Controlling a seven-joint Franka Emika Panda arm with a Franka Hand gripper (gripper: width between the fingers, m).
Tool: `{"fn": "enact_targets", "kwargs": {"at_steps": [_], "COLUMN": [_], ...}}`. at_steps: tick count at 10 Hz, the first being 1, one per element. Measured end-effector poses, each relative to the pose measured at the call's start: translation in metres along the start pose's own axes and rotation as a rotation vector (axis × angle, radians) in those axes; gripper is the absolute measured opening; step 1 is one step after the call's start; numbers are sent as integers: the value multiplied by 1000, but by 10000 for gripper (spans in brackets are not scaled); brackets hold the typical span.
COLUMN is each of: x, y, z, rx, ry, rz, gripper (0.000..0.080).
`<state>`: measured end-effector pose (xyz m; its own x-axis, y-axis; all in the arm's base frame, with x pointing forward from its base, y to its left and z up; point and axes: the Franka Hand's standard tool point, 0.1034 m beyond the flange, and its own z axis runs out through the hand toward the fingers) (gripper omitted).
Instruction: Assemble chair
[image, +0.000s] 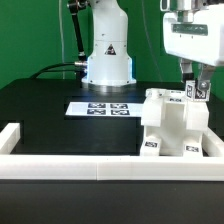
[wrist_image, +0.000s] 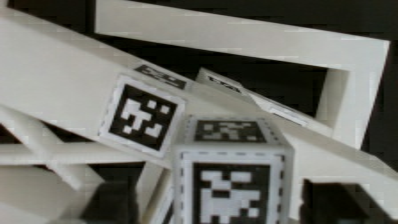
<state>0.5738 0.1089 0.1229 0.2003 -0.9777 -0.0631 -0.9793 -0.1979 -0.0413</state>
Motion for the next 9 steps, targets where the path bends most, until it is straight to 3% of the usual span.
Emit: {"fn": "enact_targets", "kwargs": {"at_steps": [1, 2, 6, 8, 9], "x": [-1, -3, -13, -12, -12], "y": [0, -1, -7, -11, -10], "z": [0, -1, -2, -1, 0], "rx": [1, -5, 21, 54, 50], "ry": [4, 13, 35, 65, 68], "rz": [-40, -153, -527, -750, -810], "gripper": [601, 640, 649, 649, 649]}}
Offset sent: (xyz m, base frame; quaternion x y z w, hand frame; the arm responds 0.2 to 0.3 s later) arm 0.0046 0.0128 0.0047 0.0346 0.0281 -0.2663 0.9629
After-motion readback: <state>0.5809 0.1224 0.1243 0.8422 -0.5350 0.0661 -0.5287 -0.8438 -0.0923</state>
